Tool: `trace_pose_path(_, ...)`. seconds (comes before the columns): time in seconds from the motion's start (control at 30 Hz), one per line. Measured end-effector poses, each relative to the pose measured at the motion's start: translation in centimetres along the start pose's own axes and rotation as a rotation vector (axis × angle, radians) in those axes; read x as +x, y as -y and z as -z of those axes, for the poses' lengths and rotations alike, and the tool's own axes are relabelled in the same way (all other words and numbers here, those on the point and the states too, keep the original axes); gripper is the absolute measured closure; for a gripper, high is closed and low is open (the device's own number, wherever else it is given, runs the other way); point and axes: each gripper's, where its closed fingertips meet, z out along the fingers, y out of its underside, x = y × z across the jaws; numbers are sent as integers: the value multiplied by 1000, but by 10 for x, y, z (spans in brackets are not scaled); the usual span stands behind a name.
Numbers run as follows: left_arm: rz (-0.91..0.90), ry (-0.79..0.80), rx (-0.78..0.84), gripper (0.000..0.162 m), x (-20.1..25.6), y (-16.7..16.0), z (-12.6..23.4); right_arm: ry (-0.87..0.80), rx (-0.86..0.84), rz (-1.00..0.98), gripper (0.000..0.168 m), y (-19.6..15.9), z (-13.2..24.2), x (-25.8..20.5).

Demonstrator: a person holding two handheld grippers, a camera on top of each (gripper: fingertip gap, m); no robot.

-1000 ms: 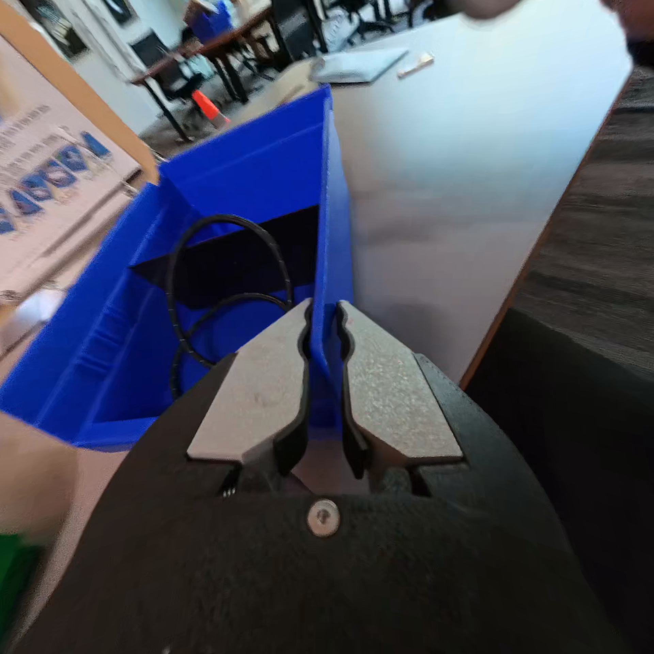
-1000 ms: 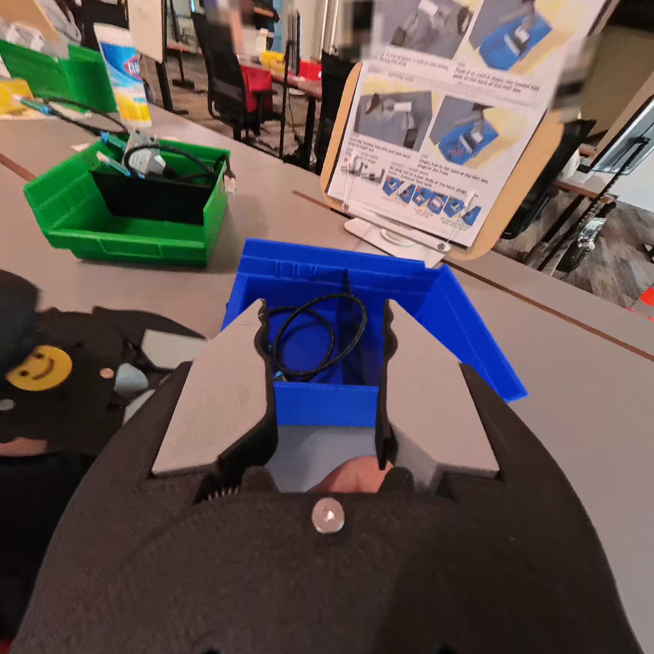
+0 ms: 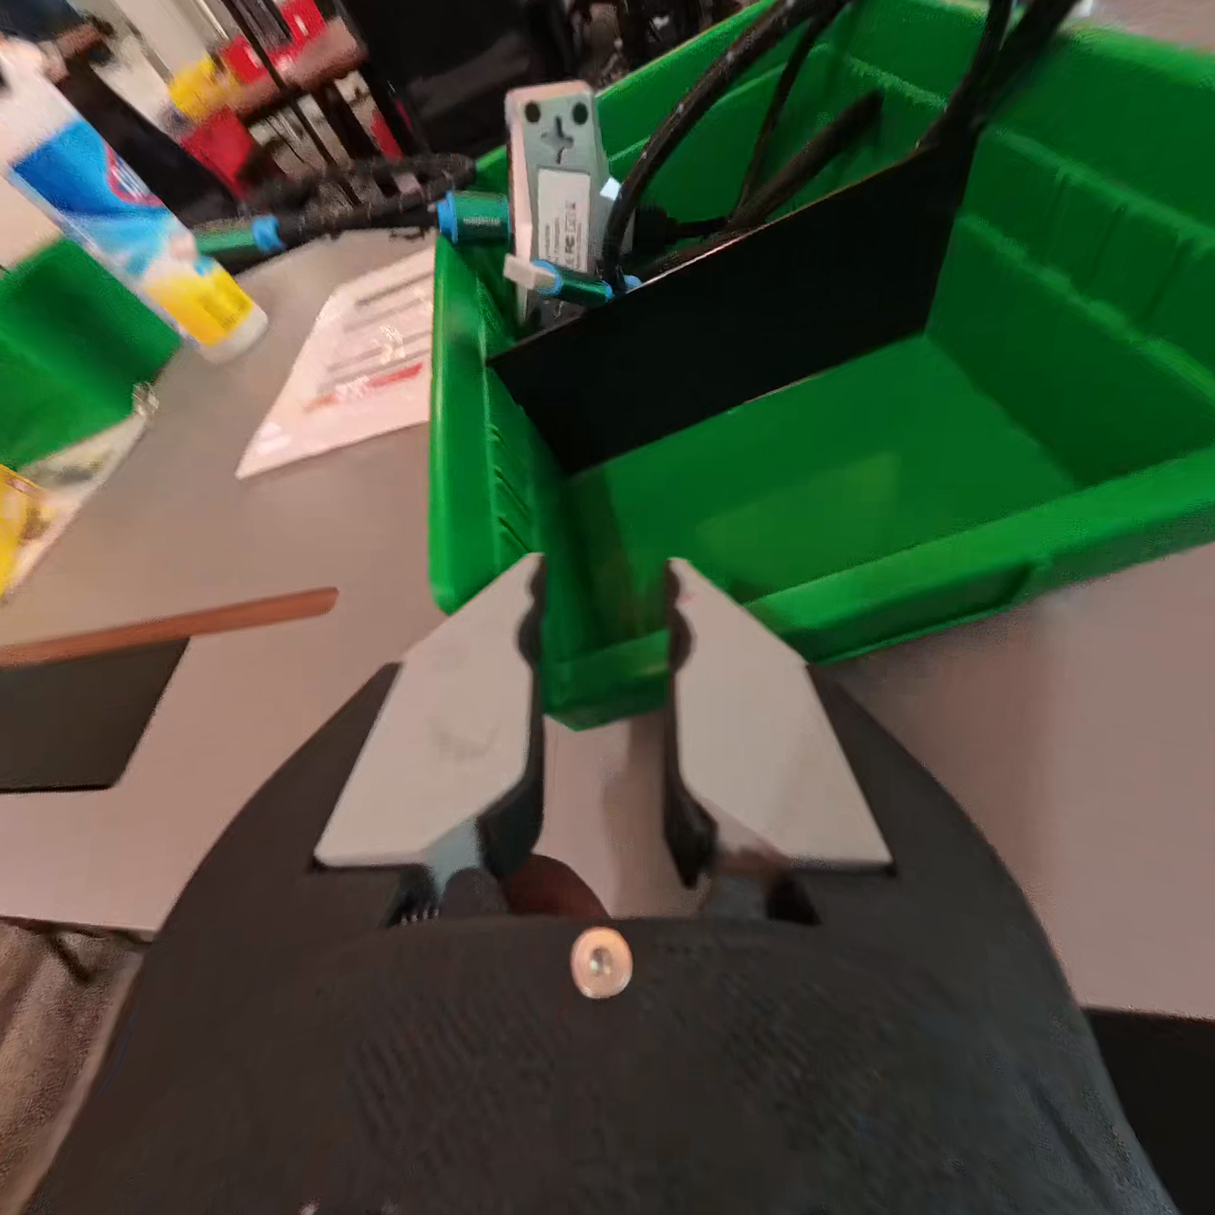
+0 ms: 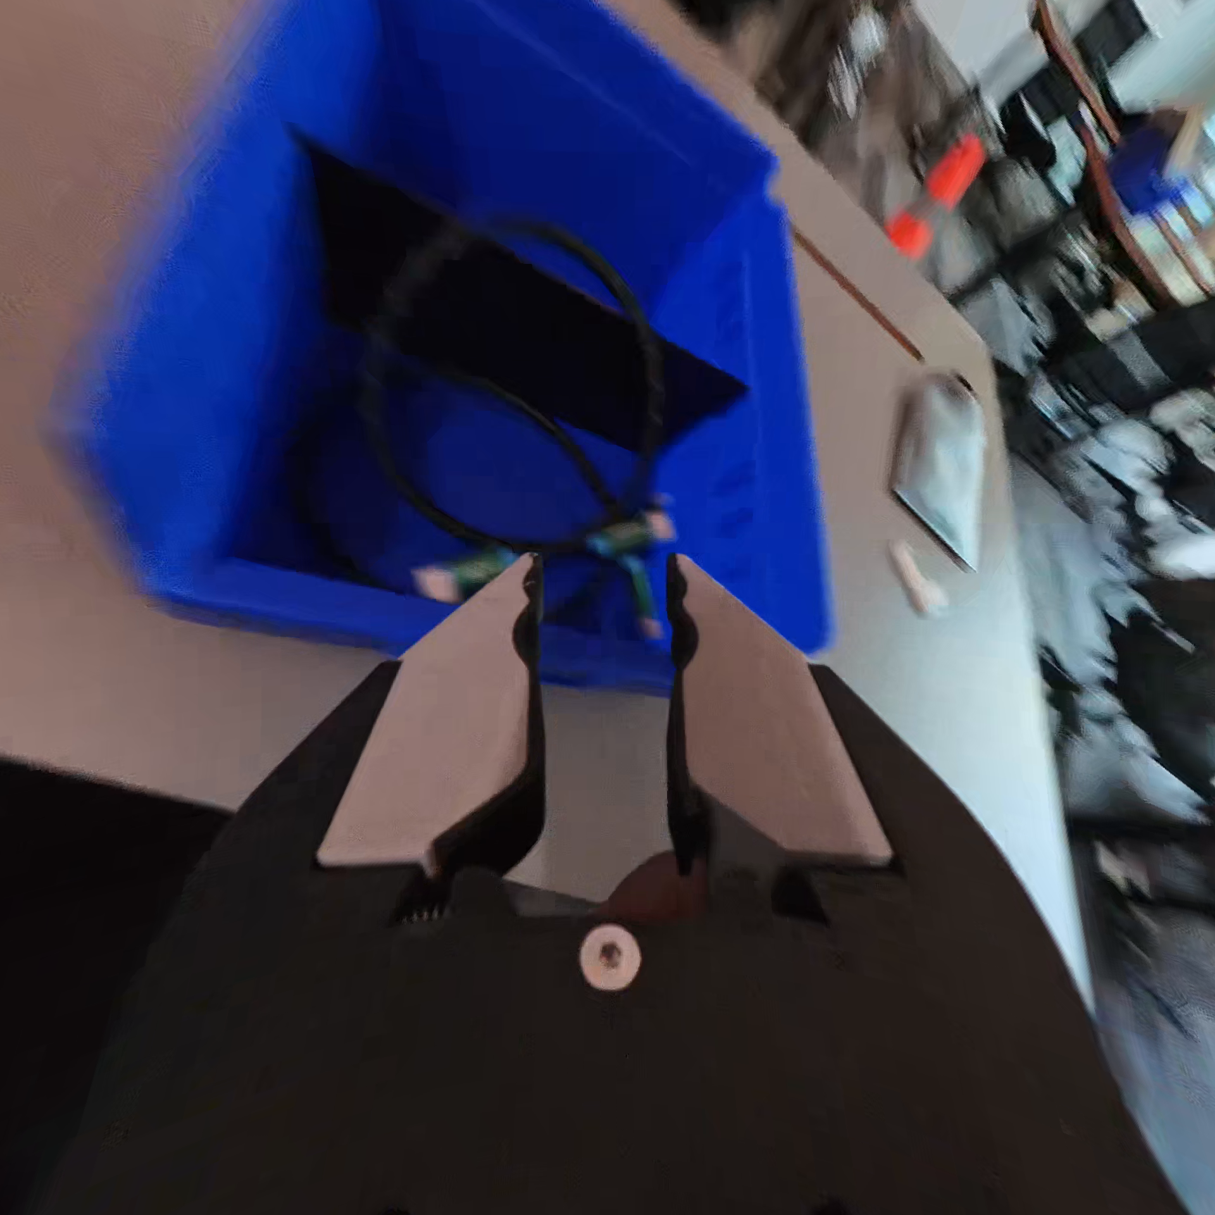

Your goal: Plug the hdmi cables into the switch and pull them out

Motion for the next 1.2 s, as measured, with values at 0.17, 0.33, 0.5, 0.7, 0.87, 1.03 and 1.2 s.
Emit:
trace_pose_path(0.17,155,-255,164,104,39,42,43,249,257,-50,133,30,33,-53)
trace_pose_path(0.33,64,-445,172,93,120,65,55,505,313,-169,103,39,36,-85)
trace_pose_path(0.5,5,-363,146,113,152,71,17,474,287,-221,108,38,7,-98)
trace_pose_path(0.7,-136,-148,166,153,134,66,-6,156,272,-85,160,33,-25,-86)
trace_pose_path(0.87,-125,-116,149,158,96,50,-2,86,246,-74,157,17,-17,-74)
trace_pose_path(1.03,-54,-167,122,158,73,38,0,0,203,-97,157,-11,-2,-51)
trace_pose_path(1.2,-70,-258,134,159,98,45,5,-62,147,-193,162,-27,-11,-20)
